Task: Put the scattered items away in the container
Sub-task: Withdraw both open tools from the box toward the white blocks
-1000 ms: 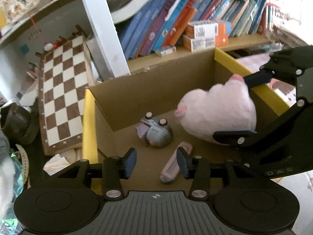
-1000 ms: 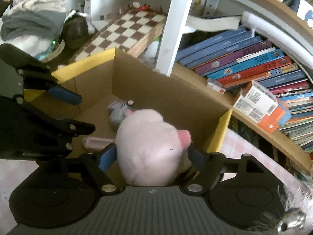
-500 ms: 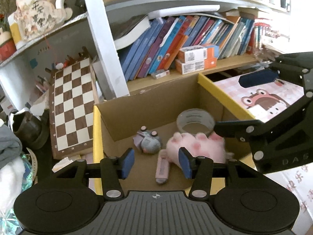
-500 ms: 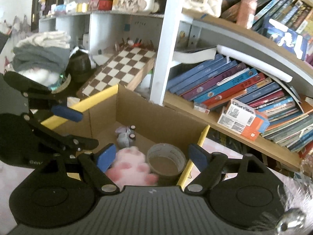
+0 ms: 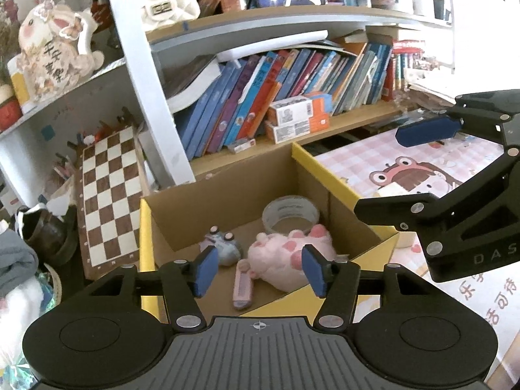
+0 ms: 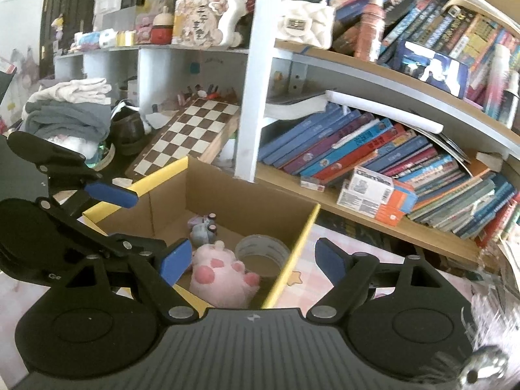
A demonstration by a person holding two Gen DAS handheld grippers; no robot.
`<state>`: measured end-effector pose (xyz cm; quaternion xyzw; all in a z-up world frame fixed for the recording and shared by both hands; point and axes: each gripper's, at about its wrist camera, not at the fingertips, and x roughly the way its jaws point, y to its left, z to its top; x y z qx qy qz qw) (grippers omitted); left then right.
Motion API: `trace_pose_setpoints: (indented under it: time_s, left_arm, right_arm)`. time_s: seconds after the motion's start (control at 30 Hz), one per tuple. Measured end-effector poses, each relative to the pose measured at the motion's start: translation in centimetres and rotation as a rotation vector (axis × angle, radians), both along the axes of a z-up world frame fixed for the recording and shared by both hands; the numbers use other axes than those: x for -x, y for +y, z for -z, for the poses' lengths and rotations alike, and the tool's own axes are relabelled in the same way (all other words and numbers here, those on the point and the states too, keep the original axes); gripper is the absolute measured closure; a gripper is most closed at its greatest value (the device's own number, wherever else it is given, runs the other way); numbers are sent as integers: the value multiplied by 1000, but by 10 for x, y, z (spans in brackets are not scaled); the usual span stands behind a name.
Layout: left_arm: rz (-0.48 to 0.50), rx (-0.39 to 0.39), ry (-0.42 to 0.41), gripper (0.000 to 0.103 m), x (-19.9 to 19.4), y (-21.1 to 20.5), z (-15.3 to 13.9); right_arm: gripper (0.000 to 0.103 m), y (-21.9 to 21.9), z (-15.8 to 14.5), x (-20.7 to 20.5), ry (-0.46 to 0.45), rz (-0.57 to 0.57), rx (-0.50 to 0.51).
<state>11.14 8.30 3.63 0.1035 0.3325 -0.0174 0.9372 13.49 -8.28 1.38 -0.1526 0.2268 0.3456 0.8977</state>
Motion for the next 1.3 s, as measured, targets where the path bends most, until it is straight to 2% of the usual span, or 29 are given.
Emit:
trace_pose_setpoints:
  time_s: [0.4,1.3]
  left_arm:
    - [36,-10,-23,45,1,-34,-6]
    - [52,-22,-41,45,-4,-127,-9]
  right_arm:
    - [20,-41,4,-2,21,68,-18]
    - [20,-135,16,-25,66,113,-55]
